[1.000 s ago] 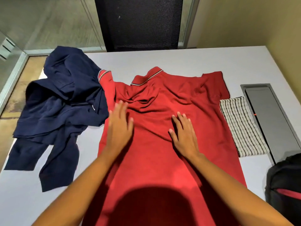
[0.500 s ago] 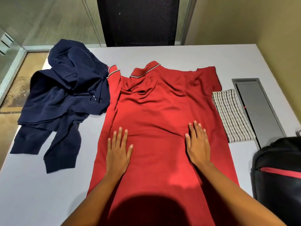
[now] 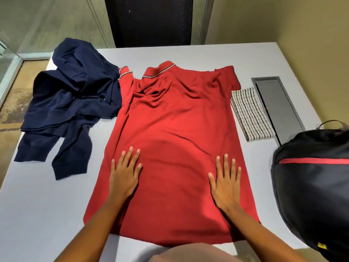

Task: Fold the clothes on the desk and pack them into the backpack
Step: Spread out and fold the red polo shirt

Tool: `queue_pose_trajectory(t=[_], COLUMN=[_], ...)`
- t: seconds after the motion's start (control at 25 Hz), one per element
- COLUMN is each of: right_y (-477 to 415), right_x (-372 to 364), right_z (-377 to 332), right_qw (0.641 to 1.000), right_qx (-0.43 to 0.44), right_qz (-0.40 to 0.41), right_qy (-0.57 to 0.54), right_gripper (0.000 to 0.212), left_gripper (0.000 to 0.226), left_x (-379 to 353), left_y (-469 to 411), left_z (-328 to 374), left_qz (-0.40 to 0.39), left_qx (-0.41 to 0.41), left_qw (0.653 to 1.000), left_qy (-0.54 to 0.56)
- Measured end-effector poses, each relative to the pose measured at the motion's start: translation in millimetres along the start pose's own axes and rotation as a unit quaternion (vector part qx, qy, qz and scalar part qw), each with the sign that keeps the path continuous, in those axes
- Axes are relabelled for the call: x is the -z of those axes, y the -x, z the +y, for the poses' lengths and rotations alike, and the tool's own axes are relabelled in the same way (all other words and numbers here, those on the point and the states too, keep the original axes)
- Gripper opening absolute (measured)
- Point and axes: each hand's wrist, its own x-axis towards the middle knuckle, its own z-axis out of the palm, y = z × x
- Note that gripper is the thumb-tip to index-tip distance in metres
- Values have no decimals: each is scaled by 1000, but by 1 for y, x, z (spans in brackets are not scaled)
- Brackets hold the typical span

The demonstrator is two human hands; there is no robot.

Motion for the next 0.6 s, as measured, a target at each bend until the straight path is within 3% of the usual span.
queue_pose_trajectory(t=[0.2, 0.36, 0.48, 0.6], right_y=[31, 43, 31, 24], right_x=[-4, -1, 8, 18], right_z=[-43, -45, -27, -3], right_qw=[998, 995, 987, 979], right_qx=[68, 99, 111, 39], right_qz=[-4, 10, 52, 80], right_qy=[-8, -29, -104, -182], right_gripper=[62, 52, 39, 42], left_gripper=[55, 58, 50, 43], left_x=[14, 16, 9, -4], left_y=[3, -1, 15, 50], left_z=[-38, -6, 45, 106], left_qz=[-27, -5, 63, 59], left_qx=[83, 135, 6, -171], left_qw=[996, 990, 996, 981], left_qy=[-20, 36, 69, 71])
